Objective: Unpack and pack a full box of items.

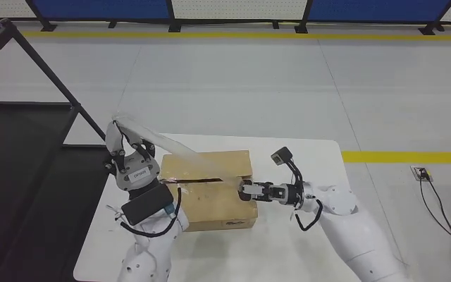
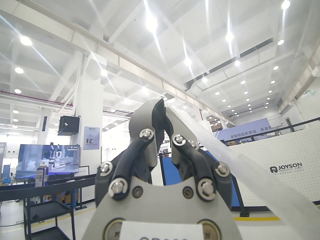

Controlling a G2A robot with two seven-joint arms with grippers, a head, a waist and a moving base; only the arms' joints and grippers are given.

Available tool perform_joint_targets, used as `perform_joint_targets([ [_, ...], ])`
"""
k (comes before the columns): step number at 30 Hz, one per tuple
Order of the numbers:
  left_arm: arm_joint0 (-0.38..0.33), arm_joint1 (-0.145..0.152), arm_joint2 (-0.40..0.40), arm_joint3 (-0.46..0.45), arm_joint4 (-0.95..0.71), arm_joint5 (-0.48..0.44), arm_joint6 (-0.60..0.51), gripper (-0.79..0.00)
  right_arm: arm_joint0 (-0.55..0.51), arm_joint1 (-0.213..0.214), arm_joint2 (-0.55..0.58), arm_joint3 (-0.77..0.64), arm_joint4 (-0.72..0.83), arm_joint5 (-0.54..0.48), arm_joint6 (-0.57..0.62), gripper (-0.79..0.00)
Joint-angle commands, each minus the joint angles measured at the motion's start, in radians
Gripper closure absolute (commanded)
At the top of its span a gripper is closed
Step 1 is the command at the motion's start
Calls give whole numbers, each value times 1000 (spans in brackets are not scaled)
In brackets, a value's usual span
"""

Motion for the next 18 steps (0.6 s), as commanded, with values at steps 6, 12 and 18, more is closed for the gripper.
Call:
perform_joint_targets([
  [6, -1, -5, 1, -13, 3, 8, -6, 0, 9, -6, -15, 25, 58, 44, 16, -391],
  [12, 1, -10, 10, -12, 9, 11, -6, 0, 22, -12, -23, 51, 117, 39, 58, -372],
  [18, 5, -15, 14, -8, 12, 15, -5, 0, 36, -17, -23, 78, 148, 34, 59, -292],
])
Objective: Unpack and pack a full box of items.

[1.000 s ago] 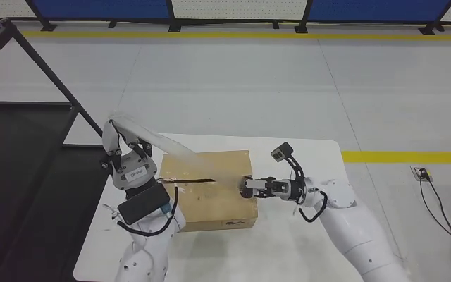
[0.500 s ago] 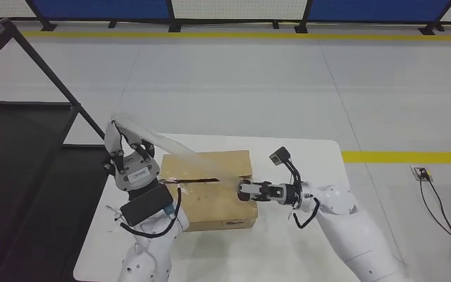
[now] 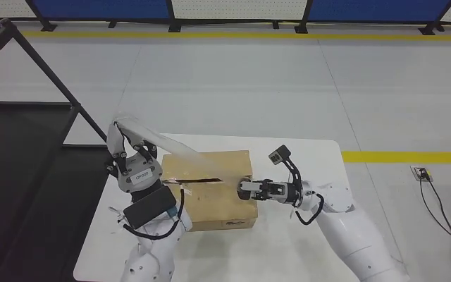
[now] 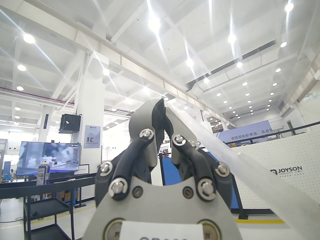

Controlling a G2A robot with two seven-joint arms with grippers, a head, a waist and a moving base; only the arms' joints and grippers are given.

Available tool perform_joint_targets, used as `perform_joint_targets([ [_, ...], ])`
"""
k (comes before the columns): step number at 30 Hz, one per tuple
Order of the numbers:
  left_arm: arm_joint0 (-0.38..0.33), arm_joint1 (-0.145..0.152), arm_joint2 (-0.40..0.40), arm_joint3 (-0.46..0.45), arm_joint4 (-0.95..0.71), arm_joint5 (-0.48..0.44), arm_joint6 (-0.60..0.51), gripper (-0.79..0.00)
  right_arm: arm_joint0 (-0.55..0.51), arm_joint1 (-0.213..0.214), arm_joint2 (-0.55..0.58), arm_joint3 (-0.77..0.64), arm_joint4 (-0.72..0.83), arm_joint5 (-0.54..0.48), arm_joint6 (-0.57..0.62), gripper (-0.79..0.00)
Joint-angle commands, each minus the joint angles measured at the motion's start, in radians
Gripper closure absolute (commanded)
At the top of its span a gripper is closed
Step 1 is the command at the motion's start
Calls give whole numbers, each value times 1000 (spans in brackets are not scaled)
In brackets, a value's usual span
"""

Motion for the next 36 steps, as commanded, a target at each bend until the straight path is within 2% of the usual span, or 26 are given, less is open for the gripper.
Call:
perform_joint_targets([
  [1, 1, -1, 0, 1, 1, 1, 0, 0, 5, -1, 2, 10, 1, 3, -11, -277],
  [2, 2, -2, -1, 1, 1, 1, -1, 0, 7, -1, 1, 12, 1, 4, -12, -219],
  [3, 3, -3, -2, 2, 1, 3, -2, 0, 9, -2, 2, 16, 3, 7, -11, -105],
  [5, 6, -3, -6, 7, 2, 8, -4, 0, 14, -2, 3, 23, -1, 10, -12, 0],
  [10, 15, -5, -26, 30, 5, 23, -3, 0, 27, 1, 5, 29, -47, 32, -32, 0],
  [16, 40, -5, -63, 81, 7, 57, -15, 0, 50, 13, 13, 9, -199, 100, -113, 0],
  [23, 50, -9, -81, 158, 17, 88, -41, 0, 87, 23, -14, -35, -388, 264, -146, 0],
  [30, 47, -13, -83, 230, 30, 111, -52, 0, 113, 28, -32, -61, -493, 384, -166, 0],
  [36, 65, -13, -82, 235, 24, 83, -52, 0, 112, 30, -31, -78, -517, 402, -195, 0],
])
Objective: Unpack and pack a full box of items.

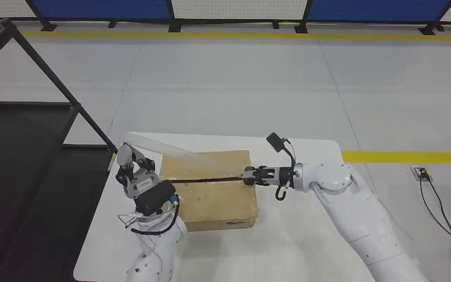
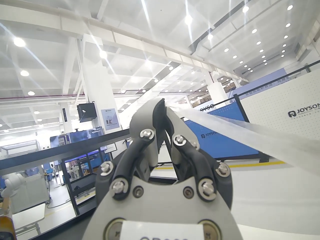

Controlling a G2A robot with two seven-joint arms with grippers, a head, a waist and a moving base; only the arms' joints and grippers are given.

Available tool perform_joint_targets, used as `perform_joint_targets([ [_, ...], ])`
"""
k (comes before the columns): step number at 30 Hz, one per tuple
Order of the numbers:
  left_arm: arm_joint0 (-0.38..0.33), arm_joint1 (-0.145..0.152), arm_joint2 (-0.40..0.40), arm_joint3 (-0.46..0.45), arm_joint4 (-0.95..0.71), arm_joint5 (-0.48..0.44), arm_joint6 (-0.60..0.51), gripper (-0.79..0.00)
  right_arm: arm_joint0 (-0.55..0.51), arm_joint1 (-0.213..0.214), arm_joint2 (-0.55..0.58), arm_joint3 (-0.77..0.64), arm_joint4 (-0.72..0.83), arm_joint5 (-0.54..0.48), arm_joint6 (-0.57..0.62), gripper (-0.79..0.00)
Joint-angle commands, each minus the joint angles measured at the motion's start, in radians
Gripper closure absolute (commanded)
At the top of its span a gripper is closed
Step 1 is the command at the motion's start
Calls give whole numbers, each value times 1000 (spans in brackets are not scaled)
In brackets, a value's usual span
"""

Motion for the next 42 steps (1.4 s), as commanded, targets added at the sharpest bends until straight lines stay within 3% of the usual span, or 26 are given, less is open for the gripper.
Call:
perform_joint_targets([
  [1, -1, 0, 0, 0, 0, 3, 0, 0, 0, 0, 0, 1, 1, -1, 1, 0],
  [13, 26, 2, -21, -10, 23, -29, -38, 0, -35, 9, 14, -70, -31, 20, -27, 0],
  [29, 96, -2, -28, 0, 51, -23, -71, 0, 17, 18, -18, -143, -146, 315, 56, 0],
  [42, 112, -1, -43, 18, 68, -26, -55, 0, 80, 2, -91, -101, -203, 448, 42, 0],
])
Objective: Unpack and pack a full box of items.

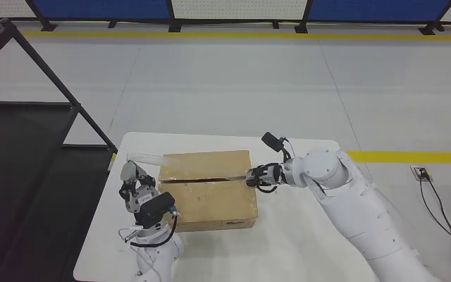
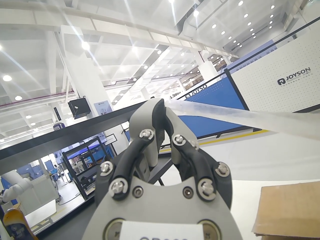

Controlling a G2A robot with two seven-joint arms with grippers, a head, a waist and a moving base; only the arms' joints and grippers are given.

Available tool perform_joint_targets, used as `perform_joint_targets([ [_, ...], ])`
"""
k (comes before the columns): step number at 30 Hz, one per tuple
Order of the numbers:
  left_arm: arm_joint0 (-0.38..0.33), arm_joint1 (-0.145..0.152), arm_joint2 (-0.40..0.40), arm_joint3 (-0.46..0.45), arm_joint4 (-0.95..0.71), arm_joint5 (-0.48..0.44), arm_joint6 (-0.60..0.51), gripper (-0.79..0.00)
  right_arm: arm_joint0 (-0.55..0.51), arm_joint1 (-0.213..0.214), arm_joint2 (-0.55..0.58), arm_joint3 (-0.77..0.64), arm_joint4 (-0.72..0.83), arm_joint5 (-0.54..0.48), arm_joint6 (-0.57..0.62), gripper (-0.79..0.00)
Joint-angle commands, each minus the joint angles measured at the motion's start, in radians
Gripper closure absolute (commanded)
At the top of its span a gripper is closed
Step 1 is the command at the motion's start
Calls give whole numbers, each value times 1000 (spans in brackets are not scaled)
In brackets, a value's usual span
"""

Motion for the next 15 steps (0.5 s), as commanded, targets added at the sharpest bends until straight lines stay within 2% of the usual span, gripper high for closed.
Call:
perform_joint_targets([
  [1, -2, 0, -3, 8, 2, 2, 3, 0, 11, -3, -12, 10, -5, 15, 9, 0],
  [9, -7, -1, -10, 30, 10, 7, 2, 0, 34, -12, -37, 42, -2, 24, 9, 0],
  [12, -8, -1, -12, 32, 11, 10, 0, -142, 38, -14, -39, 48, 3, 23, 2, 0],
  [15, -10, -1, -15, 35, 10, 10, -1, -145, 41, -16, -40, 54, 5, 24, -1, 0],
])
